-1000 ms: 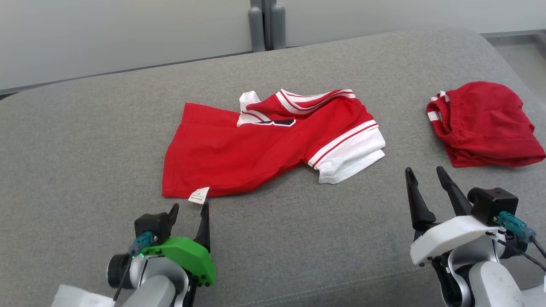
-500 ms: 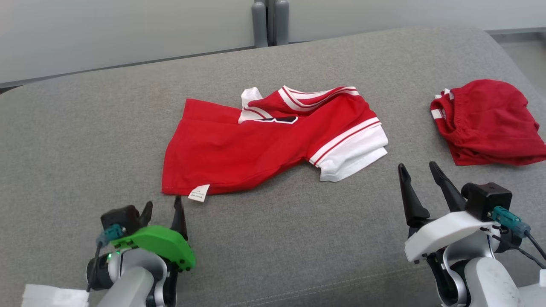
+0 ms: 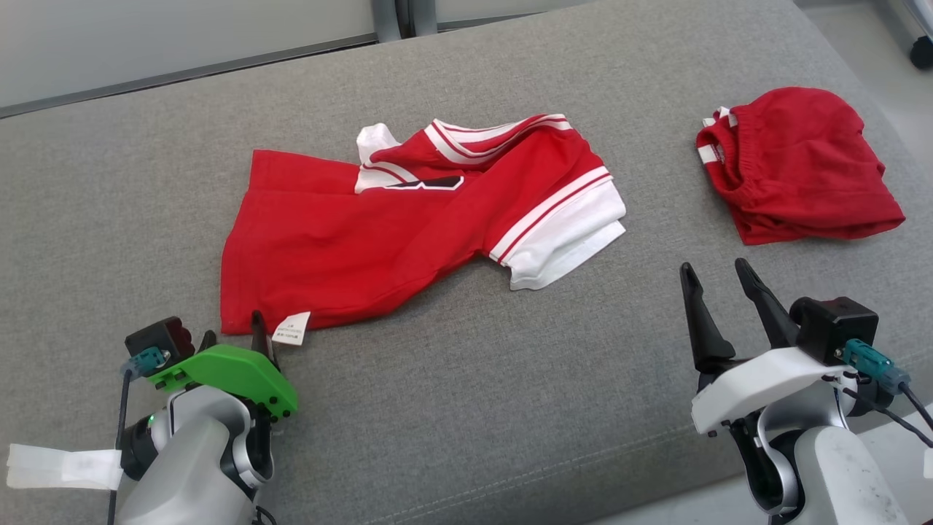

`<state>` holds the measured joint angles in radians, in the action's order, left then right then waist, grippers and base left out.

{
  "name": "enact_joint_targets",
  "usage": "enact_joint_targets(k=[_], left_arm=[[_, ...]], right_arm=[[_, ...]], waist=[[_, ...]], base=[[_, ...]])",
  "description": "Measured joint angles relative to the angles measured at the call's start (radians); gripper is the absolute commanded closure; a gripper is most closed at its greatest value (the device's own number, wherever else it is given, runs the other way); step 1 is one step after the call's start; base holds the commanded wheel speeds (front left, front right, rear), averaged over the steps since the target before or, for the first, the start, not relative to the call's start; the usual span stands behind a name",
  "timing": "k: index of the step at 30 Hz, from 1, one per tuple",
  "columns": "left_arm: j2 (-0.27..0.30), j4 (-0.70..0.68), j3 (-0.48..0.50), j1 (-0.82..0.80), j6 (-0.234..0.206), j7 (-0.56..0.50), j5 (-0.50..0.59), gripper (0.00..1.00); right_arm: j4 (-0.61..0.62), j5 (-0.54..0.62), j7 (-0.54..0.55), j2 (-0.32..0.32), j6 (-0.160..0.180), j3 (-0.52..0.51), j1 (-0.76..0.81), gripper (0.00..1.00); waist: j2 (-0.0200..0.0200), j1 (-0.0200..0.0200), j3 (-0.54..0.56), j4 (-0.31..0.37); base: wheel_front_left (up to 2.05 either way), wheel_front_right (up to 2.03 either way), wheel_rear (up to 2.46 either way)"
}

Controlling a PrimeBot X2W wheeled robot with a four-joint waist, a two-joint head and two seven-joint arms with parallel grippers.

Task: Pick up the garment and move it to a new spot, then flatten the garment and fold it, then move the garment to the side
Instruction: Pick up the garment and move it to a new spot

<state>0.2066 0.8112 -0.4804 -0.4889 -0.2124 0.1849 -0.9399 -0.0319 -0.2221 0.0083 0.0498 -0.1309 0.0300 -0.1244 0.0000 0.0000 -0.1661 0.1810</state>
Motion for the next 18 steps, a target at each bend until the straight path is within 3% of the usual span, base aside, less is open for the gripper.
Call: enact_joint_targets(k=[4,6,7,11,18], left_arm=[[-0.003,0.061,-0.003,-0.035,0.015,0.012,0.002,0.0],[-0.004,0.08,-0.003,-0.05,0.019,0.018,0.002,0.32],[-0.005,0.092,-0.003,-0.057,0.02,0.019,0.003,0.55],[-0.01,0.122,-0.01,-0.074,0.028,0.029,0.012,0.98],[-0.014,0.095,-0.006,-0.067,0.053,0.068,0.037,1.0]], right_arm=[[0.0,0.001,-0.001,0.0,0.0,0.001,-0.002,0.0],[0.0,0.001,-0.002,0.0,0.0,0.003,-0.004,0.0],[0.0,0.0,-0.003,0.0,0.0,0.004,-0.004,0.0],[-0.002,-0.002,-0.007,0.0,0.0,0.004,-0.007,0.0],[-0.009,-0.001,-0.014,0.0,0.0,-0.015,-0.008,0.0]], waist=[[0.0,0.0,-0.022,0.015],[0.0,0.0,-0.029,0.018],[0.0,0.0,-0.032,0.019],[0.0,0.0,-0.041,0.019],[0.0,0.0,-0.036,-0.008]], base=[[0.0,0.0,0.0],[0.0,0.0,0.0],[0.0,0.0,0.0],[0.0,0.0,0.0],[0.0,0.0,0.0]])
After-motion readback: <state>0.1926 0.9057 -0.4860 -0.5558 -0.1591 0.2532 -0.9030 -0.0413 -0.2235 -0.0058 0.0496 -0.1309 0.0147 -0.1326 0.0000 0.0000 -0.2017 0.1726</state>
